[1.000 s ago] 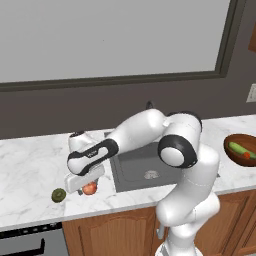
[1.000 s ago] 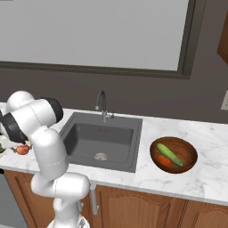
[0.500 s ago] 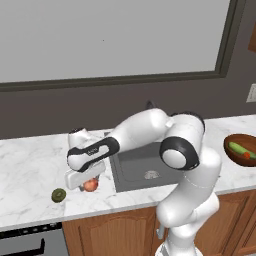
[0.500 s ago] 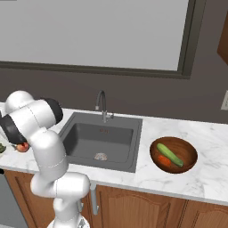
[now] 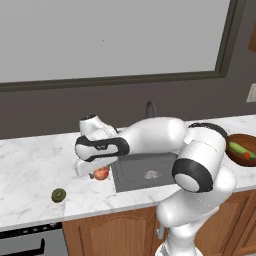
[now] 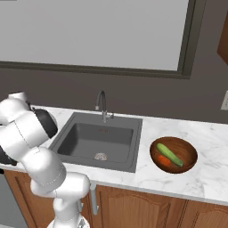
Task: There is a mixed pile of frozen fruits and vegetables on the counter. Locate all the frozen vegetables and place the items in a bowl on the counter. Take all the frozen fruits and defrost them in a running sink.
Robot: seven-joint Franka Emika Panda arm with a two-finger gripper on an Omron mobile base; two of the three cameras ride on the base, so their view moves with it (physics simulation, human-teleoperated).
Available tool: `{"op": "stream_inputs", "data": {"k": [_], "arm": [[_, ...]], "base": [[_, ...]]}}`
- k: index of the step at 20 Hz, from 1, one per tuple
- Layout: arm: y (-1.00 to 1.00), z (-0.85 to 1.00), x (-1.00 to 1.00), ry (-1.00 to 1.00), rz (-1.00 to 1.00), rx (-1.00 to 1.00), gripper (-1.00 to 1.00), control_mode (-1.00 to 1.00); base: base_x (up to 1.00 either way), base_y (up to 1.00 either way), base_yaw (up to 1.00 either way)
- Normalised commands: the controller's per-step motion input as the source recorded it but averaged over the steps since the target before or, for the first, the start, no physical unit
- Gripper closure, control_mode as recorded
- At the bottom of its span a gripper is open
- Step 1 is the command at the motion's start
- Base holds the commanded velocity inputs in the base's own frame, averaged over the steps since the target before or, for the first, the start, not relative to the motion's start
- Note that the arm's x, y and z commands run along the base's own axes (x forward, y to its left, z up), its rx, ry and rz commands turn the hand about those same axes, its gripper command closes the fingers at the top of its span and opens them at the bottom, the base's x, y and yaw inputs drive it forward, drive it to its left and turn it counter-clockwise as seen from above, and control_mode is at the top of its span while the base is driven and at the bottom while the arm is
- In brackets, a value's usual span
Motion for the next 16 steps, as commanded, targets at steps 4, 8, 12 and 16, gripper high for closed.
{"op": "stream_inputs", "data": {"k": [4, 8, 12, 16], "arm": [[-0.46, 0.12, 0.15, -0.03, -0.17, -0.08, 1.0, -1.0], [-0.48, 0.05, 0.25, -0.01, -0.19, -0.06, 1.0, -1.0], [-0.48, 0.12, 0.3, -0.02, -0.18, -0.03, 1.0, -1.0], [-0.48, 0.13, 0.31, -0.02, -0.17, 0.0, 1.0, -1.0]], "base": [[0.0, 0.0, 0.0], [0.0, 0.0, 0.0], [0.0, 0.0, 0.0], [0.0, 0.0, 0.0]]}}
